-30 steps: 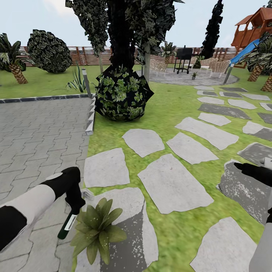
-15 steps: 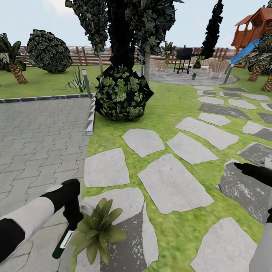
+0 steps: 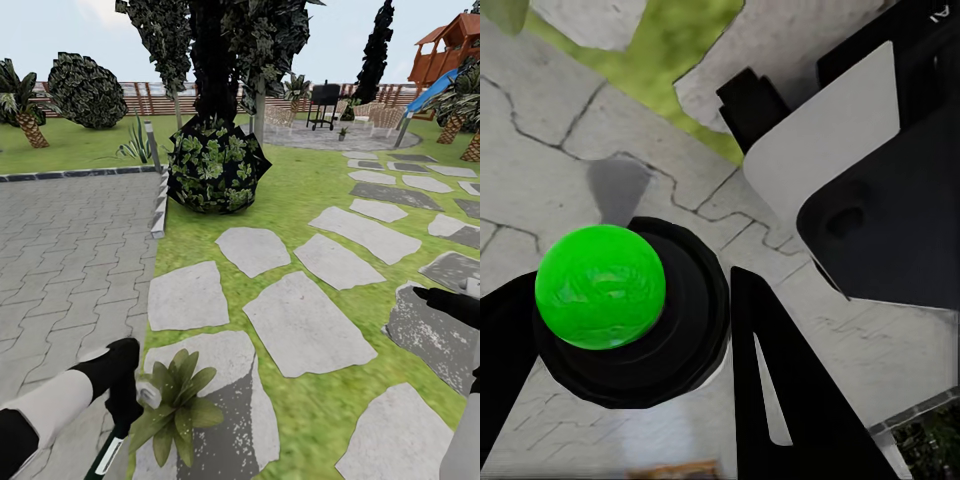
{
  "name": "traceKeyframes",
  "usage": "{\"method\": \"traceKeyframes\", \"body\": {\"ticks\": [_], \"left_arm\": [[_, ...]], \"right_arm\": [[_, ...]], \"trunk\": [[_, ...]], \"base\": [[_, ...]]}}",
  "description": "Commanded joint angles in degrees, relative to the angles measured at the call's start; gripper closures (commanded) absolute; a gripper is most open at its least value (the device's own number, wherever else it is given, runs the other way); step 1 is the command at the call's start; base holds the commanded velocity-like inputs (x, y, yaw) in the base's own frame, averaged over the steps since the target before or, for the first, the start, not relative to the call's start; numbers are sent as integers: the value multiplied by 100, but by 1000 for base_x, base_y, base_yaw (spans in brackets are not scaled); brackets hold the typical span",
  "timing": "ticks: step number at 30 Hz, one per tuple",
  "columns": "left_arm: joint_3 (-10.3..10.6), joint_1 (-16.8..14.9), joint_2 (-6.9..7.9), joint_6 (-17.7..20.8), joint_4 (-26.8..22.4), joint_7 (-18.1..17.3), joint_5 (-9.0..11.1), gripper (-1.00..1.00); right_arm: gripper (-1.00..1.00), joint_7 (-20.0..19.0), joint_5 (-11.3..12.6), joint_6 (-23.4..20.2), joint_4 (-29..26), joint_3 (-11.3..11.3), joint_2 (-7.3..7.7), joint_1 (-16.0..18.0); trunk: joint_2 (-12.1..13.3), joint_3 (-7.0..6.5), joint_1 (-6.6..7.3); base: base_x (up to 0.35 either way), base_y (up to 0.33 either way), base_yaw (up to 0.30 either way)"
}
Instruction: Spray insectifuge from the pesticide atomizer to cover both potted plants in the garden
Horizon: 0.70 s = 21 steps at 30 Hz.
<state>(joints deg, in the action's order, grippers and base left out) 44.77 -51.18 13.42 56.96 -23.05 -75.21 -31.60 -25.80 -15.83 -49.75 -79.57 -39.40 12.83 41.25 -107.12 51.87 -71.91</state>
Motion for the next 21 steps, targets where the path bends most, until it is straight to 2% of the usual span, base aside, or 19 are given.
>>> {"method": "traceKeyframes", "body": {"ticks": [1, 12, 21], "left_arm": [[4, 23, 3, 51, -15, -56, -57, 100], [15, 273, 12, 46, -7, -55, -57, 100], [-17, 293, 12, 47, -18, -73, -57, 100]], "right_arm": [[-100, -57, -60, -17, -6, -8, 0, 6], [-100, -57, -60, -17, -6, -7, -1, 6], [-100, -57, -61, -17, -6, -7, -1, 6]], "trunk": [[-2, 5, 1], [-2, 5, 1], [-2, 5, 1]], "base": [[0, 0, 0], [0, 0, 0], [0, 0, 0]]}}
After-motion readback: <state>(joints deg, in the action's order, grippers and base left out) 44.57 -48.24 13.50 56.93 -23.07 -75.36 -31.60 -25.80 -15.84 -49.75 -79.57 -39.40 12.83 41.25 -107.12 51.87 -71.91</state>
